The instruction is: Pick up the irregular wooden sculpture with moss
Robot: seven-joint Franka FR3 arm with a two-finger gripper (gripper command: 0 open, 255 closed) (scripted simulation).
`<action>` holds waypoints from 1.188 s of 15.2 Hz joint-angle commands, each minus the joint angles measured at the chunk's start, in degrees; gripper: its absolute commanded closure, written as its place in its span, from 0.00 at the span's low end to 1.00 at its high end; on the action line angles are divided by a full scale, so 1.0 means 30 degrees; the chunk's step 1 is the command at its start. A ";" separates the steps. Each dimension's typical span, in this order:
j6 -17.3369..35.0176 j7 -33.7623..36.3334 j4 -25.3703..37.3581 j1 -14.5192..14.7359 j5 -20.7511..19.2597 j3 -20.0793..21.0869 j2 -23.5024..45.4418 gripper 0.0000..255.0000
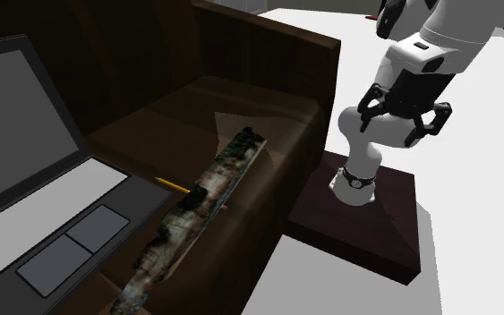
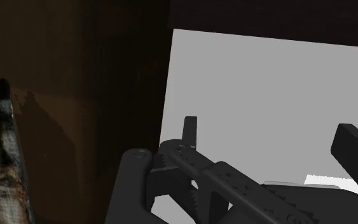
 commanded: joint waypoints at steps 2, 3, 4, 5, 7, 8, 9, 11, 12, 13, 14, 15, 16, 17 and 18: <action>0.0540 -0.0119 -0.0065 -0.0123 -0.0452 -0.0044 0.0336 0.00; 0.1079 -0.0224 -0.0109 -0.0254 -0.0902 -0.0088 0.0686 0.00; 0.1615 -0.0315 -0.0132 -0.0390 -0.1349 -0.0131 0.1049 0.00; 0.2148 -0.0391 -0.0134 -0.0530 -0.1795 -0.0176 0.1425 0.00; 0.3197 -0.0500 -0.0071 -0.0822 -0.2686 -0.0266 0.2216 0.00; 0.3711 -0.0532 -0.0005 -0.0971 -0.3132 -0.0312 0.2629 0.00; 0.4216 -0.0551 0.0083 -0.1125 -0.3577 -0.0356 0.3053 0.00; 0.5198 -0.0556 0.0329 -0.1451 -0.4466 -0.0432 0.3930 0.00; 0.5671 -0.0538 0.0487 -0.1616 -0.4912 -0.0469 0.4383 0.00; 0.6131 -0.0508 0.0669 -0.1780 -0.5361 -0.0506 0.4845 0.00; 0.6576 -0.0467 0.0875 -0.1945 -0.5810 -0.0541 0.5314 0.00; 0.7007 -0.0415 0.1104 -0.2110 -0.6261 -0.0574 0.5790 0.00; 0.7420 -0.0353 0.1357 -0.2273 -0.6714 -0.0606 0.6273 0.00; 0.7817 -0.0281 0.1633 -0.2437 -0.7167 -0.0636 0.6761 0.00; 0.8197 -0.0202 0.1934 -0.2600 -0.7621 -0.0663 0.7255 0.00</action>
